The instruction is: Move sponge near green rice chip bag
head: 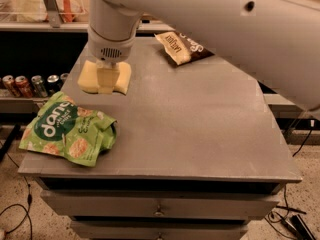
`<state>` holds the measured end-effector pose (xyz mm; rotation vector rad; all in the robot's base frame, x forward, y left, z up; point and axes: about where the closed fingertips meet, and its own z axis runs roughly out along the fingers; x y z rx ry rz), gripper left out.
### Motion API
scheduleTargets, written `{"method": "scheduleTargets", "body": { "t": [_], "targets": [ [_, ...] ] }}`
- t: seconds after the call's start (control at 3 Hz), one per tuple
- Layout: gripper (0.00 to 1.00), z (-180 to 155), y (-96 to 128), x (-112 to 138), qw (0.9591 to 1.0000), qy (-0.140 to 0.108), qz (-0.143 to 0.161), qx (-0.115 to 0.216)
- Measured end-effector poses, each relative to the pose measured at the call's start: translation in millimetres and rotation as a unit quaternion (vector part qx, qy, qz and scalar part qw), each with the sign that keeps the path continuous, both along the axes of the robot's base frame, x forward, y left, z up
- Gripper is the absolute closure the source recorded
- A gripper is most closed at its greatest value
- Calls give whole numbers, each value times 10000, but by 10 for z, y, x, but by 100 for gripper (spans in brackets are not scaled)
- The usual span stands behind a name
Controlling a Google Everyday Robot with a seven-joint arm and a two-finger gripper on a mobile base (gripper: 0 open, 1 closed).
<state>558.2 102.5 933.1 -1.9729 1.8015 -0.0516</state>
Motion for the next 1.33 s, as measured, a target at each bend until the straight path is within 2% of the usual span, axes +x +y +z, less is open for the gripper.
{"method": "scheduleTargets", "body": {
  "t": [0.33, 0.67, 1.33],
  "targets": [
    [100, -20, 191, 84, 9997, 80, 236, 12],
    [83, -27, 304, 153, 9991, 181, 381, 43],
    [36, -50, 402, 247, 9980, 346, 524, 70]
  ]
}}
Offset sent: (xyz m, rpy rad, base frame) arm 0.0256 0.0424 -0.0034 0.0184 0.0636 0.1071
